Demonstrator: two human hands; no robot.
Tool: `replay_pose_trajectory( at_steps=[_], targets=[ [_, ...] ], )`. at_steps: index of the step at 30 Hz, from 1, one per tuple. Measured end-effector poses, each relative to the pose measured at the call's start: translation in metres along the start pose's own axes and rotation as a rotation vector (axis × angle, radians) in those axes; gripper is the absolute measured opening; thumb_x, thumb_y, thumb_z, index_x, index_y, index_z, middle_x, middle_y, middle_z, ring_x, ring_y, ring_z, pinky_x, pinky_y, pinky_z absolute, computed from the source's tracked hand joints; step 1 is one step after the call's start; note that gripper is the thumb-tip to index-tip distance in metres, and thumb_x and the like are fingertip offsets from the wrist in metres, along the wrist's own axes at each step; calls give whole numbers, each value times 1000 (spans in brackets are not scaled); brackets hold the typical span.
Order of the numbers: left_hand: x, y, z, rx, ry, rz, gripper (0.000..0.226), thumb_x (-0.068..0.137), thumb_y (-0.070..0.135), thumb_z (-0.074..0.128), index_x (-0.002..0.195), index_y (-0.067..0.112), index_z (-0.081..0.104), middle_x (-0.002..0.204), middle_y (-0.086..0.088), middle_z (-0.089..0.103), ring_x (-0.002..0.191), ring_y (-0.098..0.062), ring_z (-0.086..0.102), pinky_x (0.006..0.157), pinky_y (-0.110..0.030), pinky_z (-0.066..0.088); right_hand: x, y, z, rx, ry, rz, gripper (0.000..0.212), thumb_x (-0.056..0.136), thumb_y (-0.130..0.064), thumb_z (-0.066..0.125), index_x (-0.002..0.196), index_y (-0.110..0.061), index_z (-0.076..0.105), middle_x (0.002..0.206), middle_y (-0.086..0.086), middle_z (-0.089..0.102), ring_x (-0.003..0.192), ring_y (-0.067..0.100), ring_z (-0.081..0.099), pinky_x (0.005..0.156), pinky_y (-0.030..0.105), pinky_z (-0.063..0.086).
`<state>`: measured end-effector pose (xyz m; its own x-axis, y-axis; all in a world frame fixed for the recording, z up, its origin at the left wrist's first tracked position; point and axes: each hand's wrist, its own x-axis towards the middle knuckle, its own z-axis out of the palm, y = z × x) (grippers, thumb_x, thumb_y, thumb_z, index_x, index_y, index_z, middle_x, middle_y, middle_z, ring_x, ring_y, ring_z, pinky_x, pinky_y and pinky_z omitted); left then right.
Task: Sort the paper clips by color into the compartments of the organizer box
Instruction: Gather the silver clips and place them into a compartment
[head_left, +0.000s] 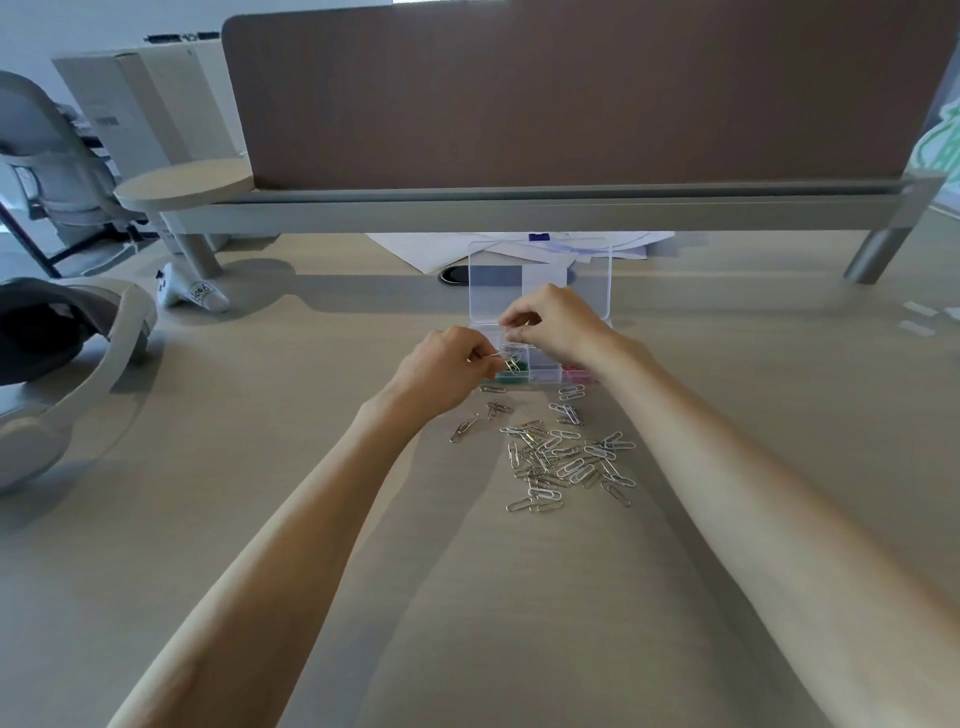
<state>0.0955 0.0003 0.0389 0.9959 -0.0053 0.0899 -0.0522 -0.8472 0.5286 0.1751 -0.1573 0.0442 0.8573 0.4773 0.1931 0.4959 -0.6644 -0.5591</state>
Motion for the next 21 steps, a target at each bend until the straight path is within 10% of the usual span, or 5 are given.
replay_pose_trajectory(
  at_steps=[10, 15, 21],
  targets=[
    [0, 2, 1, 2, 103, 37, 16, 91, 35, 61, 86, 23, 70, 90, 3, 68, 85, -22, 62, 76, -39, 53, -50, -3, -7, 327, -12, 77, 27, 86, -42, 68, 88, -16, 76, 81, -1, 75, 63, 5, 62, 59, 22, 49],
    [-1, 13, 0, 55, 148, 25, 16, 91, 35, 61, 89, 23, 72, 93, 0, 70, 87, -24, 63, 76, -39, 53, -54, -3, -6, 420, 13, 96, 29, 74, -22, 82, 101, -13, 74, 82, 4, 75, 80, 13, 71, 78, 31, 54],
    [6, 8, -4, 170, 234, -26, 20, 92, 35, 60, 96, 20, 72, 95, -2, 70, 85, -27, 63, 71, -34, 51, -56, 6, -11, 412, 105, 132, 10, 82, -14, 75, 90, -17, 70, 79, -1, 74, 60, -3, 62, 58, 18, 49]
  ],
)
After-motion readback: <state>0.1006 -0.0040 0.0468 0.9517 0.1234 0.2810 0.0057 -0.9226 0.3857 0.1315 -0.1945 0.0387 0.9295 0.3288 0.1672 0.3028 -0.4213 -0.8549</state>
